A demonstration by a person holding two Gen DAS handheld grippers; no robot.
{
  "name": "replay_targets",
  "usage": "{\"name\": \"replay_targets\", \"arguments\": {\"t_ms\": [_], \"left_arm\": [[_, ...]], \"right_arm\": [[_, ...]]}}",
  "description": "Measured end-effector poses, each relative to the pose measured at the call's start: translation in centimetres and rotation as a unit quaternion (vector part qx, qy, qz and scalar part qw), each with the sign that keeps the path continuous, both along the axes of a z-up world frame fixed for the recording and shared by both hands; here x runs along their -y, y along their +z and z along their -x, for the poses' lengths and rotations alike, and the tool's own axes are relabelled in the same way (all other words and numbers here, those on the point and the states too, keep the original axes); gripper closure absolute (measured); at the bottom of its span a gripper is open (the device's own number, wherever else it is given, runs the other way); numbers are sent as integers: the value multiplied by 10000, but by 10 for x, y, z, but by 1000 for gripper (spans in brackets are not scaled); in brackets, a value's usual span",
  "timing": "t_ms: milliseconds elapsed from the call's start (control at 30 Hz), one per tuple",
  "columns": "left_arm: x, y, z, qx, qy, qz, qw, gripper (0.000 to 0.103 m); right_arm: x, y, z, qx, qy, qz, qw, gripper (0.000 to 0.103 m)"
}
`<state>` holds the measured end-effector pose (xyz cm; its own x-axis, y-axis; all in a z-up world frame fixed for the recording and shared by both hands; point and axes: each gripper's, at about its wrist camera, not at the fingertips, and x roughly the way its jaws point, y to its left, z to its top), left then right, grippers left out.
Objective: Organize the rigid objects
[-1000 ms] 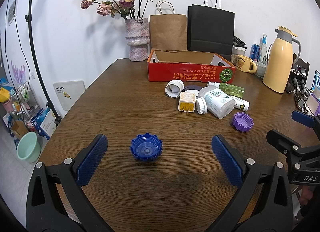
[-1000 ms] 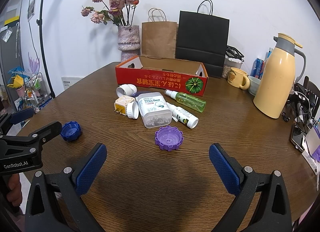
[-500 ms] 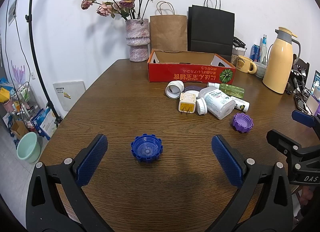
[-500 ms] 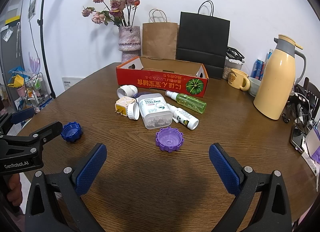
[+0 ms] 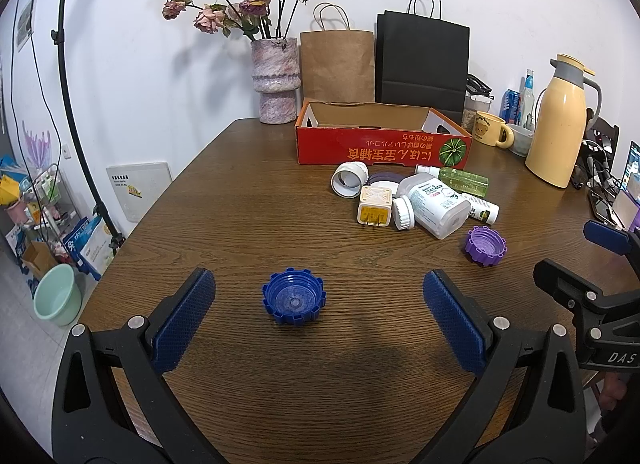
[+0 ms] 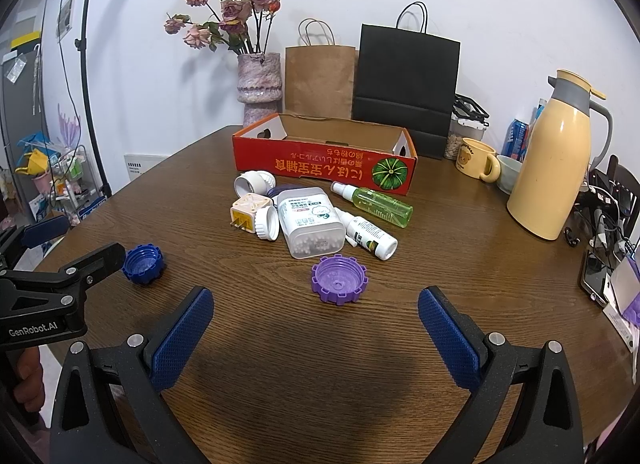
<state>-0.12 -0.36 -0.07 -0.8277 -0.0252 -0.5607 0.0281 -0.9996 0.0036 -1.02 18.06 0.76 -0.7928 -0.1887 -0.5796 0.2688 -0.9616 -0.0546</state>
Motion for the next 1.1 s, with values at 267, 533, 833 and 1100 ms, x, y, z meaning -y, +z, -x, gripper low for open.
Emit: {"name": "replay_targets", "arguments": {"t_ms": [267,533,833,1100], "left_arm": [[0,0,0,2,4,-2,10000,0],[2,-1,0,22,15,-14,10000,0],[3,-4,3,74,34,-44,10000,0],[12,-16,13,332,133,-56,9993,0]], "right_arm": [[-2,-3,1,0,3,1,10000,0],[-1,-1,-3,8,5,2,10000,0],[5,-5,5,52,20,5,10000,0],[0,-11,11,171,16,24,9998,0]]}}
